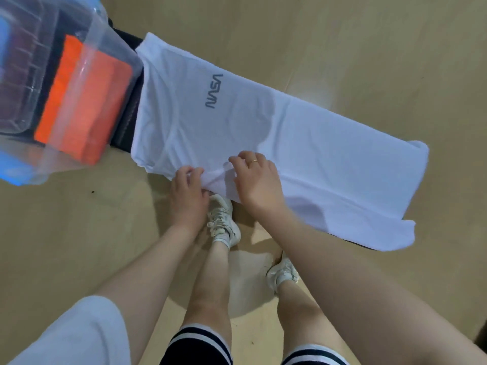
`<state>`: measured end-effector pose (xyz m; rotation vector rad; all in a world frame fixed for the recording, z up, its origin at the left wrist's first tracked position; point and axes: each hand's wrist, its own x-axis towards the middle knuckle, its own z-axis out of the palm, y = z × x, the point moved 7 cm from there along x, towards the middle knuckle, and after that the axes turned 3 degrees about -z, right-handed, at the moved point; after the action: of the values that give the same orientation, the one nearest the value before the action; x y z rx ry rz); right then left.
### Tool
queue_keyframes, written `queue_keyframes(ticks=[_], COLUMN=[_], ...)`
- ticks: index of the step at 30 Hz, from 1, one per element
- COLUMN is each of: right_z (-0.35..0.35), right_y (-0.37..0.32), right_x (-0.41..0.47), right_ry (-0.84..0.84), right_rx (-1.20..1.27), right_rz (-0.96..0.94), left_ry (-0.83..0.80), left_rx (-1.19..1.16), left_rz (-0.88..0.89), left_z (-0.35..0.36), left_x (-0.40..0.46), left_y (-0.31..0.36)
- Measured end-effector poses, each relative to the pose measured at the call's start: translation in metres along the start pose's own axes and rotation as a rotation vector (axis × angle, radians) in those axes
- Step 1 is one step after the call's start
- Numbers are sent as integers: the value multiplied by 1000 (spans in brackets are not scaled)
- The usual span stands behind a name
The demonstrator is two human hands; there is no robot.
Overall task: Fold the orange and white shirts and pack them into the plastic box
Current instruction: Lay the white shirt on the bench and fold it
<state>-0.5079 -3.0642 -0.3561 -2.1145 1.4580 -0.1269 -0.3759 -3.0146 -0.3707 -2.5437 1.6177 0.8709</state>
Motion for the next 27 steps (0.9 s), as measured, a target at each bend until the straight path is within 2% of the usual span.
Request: queue_keyframes(ticks=[2,3,5,6,8,10,12,14,17,19,20,22,26,27], right_z=[15,21,26,26,24,23,24,25,22,19,17,10,-4,-8], right_y=[-11,-13,-13,-13,-14,-14,-10,-6,-5,-7,-9,-10,-8,-7], right_x=[16,22,33,36,40,42,45,45,44,45,45,46,49,50], right_ry=[-30,-47,-67,-90,-140,-211,-323,-424,-469,-491,-492,-465,-334,-300], right_rx=[-214,-315,-425,-430,-366,-272,-211,-213,-191,-192,-185,-130,7,12], right_rz=[-61,-78,-84,-82,-81,-86,-31,-22,-14,5,20,105,249,266], left_ry=[119,151,61,-10,-157,-259,-317,-309,-184,-26,54,154,190,174], left_rx=[-246,-424,-901,-1161,-1504,-1675,-1739,-1763,-1721,-1502,-1417,-1414,-1511,-1478], left_rz=[-198,-375,-791,-930,-1031,-999,-968,-1007,-1088,-1115,-1117,-1110,-1199,-1158], left_z=[-14,-15,3,15,29,32,31,29,27,11,0,-14,-31,-35], left_x=[-2,-3,-2,1,10,21,29,29,22,14,12,13,30,38], left_y=[-25,-41,-67,-72,-75,-78,-82,-91,-109,-122,-124,-120,-104,-100])
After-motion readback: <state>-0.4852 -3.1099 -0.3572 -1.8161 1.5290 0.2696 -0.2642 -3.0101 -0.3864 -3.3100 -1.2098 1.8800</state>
